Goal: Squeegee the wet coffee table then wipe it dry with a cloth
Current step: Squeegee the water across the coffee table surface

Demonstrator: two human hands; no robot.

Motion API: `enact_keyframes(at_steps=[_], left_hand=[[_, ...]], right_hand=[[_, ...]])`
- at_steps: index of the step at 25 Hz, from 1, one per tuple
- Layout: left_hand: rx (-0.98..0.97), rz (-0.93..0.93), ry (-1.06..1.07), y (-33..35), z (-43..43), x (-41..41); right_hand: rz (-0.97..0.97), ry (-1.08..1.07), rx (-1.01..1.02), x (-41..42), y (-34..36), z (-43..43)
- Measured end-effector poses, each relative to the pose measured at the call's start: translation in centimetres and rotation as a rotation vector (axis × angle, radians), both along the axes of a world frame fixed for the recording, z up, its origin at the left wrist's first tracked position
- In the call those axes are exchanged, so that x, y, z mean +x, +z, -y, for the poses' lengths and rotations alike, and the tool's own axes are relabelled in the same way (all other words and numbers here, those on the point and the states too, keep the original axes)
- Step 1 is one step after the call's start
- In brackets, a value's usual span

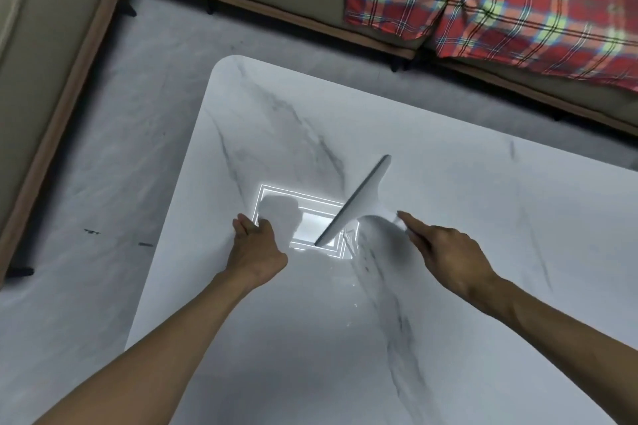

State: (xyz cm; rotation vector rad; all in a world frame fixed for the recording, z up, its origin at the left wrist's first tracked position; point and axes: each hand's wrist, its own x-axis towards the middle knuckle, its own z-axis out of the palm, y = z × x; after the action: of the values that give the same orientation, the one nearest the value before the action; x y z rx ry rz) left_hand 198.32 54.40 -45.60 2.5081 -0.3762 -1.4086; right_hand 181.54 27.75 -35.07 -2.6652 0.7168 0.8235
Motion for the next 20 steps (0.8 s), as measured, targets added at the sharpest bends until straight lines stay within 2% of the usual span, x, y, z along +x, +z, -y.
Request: enact_keyframes(at_steps=[3,7,11,15,20], left_hand=[[0.016,-0.005,-0.006,0.3,0.3,0.0],[0.04,-0.002,-0.038,0.2,0.6,-0.2],[0.056,-0.008,-0.037,-0.3,0.7,0.0],[0.07,-0.009,-0.041,0.0,0.9,-0.2],[0.103,0.127,-0.006,0.7,2.0,-1.4]], right_hand=[[-0.038,-0.024,-0.018,-0.8,2.2,1.8],[0.24,-0.301,0.106,8.4,0.4,4.4],[0.244,-0.41,0.107,14.7,-2.9,5.8],[0.179,-0.324,0.024,8.3,-2.9,3.8],[0.002,-0.321,0.078,-2.5,1.8,0.8]])
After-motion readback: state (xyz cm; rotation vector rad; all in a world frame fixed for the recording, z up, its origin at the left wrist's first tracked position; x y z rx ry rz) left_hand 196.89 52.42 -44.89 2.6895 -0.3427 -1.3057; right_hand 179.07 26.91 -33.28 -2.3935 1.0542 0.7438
